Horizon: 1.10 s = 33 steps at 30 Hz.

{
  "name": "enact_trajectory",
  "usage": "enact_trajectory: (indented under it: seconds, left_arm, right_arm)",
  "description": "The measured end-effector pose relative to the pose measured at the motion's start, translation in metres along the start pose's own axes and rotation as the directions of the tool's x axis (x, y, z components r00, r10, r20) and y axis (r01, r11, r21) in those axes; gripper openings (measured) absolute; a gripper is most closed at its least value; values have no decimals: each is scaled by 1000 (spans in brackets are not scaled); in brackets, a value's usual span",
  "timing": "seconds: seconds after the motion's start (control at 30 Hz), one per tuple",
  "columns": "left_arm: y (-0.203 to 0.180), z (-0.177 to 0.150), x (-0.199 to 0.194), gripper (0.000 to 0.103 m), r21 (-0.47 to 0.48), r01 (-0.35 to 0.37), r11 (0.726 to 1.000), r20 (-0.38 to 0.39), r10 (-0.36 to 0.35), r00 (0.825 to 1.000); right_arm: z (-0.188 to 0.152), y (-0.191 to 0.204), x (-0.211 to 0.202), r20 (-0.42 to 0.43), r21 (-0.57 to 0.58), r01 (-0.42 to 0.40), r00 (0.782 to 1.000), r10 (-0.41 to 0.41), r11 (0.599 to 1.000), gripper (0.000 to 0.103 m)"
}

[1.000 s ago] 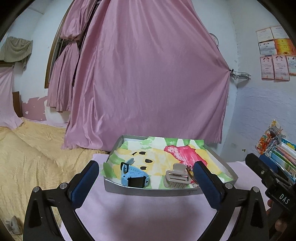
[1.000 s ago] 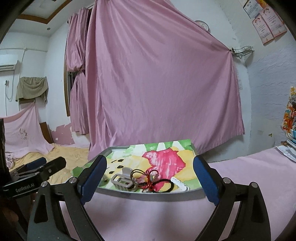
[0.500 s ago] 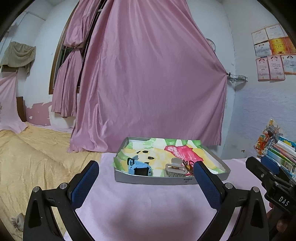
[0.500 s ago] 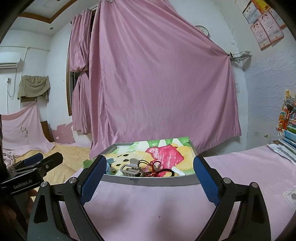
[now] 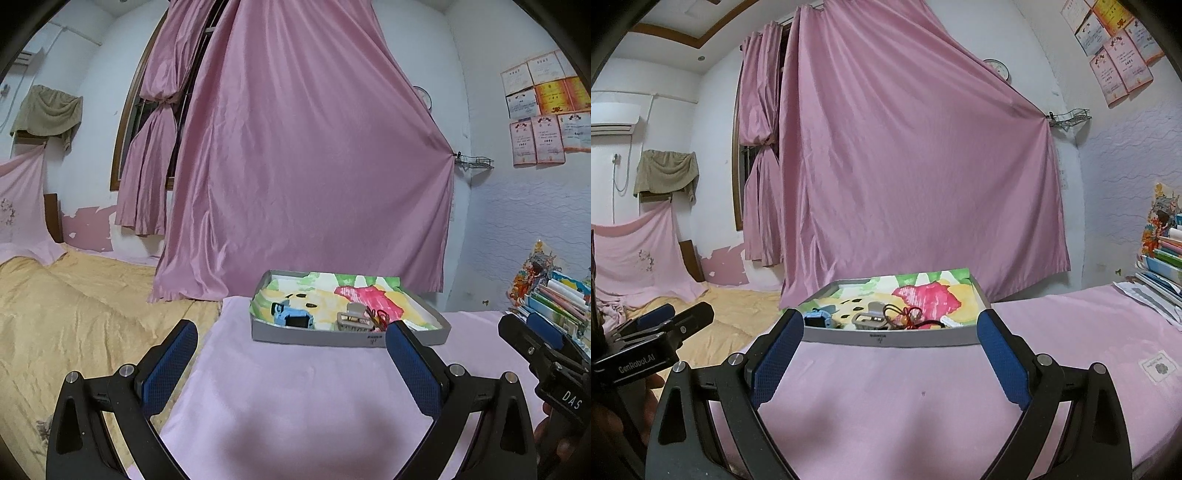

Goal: Organize jewelry

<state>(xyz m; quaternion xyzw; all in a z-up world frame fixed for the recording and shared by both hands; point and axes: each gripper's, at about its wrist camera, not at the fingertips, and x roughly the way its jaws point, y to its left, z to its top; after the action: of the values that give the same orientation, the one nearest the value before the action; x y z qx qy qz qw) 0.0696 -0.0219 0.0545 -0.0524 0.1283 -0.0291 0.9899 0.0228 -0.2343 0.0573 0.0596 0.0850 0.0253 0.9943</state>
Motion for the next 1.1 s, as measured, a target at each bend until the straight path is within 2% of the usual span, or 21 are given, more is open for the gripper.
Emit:
enact_trajectory:
  seconds: [0.3,1.1]
  left_arm:
    - [9,-14,-17,102,0,-8,1000,-17,8,1000]
    - [11,-16,-17,102,3,-3,1000,-28,3,1000]
  right_arm:
    - [-10,0,-14,-23,8,9,1000,-9,1000,92]
    - [-15,-1,-13,-40,24,19,999,-18,1000,93]
